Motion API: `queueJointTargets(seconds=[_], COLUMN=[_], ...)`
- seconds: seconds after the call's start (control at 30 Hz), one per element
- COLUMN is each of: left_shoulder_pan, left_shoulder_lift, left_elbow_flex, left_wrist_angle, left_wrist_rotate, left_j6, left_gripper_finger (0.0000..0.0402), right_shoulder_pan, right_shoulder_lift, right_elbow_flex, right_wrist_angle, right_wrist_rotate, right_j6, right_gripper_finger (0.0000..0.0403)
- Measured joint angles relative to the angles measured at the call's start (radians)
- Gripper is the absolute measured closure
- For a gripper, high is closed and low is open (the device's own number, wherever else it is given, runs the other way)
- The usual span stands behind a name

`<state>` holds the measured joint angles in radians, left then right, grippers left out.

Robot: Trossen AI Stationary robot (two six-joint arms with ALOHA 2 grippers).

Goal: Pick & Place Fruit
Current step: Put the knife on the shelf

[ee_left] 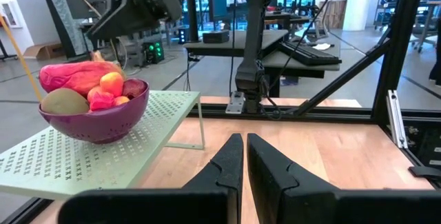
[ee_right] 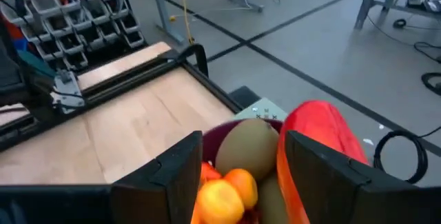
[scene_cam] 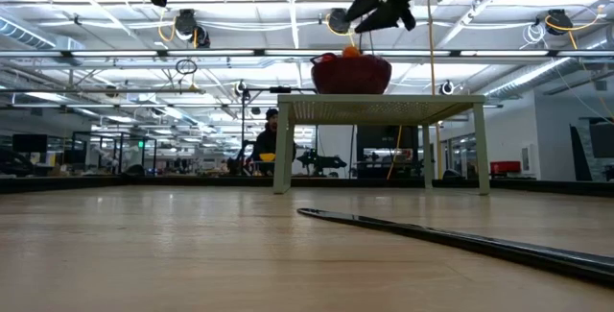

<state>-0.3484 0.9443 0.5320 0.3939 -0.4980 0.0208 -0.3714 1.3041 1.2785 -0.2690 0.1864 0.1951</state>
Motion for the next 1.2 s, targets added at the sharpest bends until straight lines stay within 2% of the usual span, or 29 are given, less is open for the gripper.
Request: queueJointTargets(seconds=[0.27,0.37,1.2], left_shoulder_pan=[-0.001,0.0,0.0], left_shoulder_lift=[0.0,0.0,0.0], left_elbow_flex=[0.0,0.0,0.0], left_wrist_angle=[0.0,0.0,0.0], left_wrist_rotate=[0.0,0.0,0.0], left_j6=[0.0,-0.001,0.0], left_gripper_finger=[0.038,0.038,0.038], right_shoulder_pan=[0.034,0.056,0.144], right_shoulder_lift=[-0.058,-0.075,-0.143], right_elbow_flex=[0.0,0.0,0.0], right_wrist_angle=[-0.012,-0.012,-0.015], right_wrist_rotate=[0.001,0.031,0.046], right_j6=[-0.012,-0.026,-0.069], right_gripper_finger=[0.0205,0.0214,0.0375])
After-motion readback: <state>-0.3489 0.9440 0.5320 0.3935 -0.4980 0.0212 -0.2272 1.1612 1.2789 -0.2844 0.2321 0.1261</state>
